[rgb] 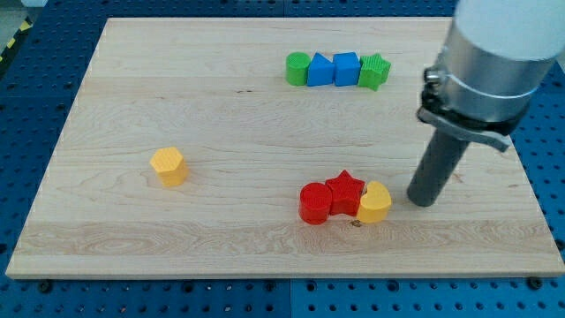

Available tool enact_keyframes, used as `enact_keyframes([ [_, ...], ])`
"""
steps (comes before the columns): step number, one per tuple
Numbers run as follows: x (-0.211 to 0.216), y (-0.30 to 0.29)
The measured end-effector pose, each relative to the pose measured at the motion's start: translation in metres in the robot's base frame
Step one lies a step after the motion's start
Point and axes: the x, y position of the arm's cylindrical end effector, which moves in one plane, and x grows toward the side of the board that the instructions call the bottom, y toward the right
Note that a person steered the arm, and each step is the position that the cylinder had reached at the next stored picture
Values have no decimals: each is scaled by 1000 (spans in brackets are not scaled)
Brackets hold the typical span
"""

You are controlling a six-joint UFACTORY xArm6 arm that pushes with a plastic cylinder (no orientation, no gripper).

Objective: Move red star along with red circle and yellow heart a bit down

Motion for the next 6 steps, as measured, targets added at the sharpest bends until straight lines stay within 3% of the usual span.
enact_keyframes([
  [2,-74,-23],
  [4,-87,-24],
  [6,-92,-74],
])
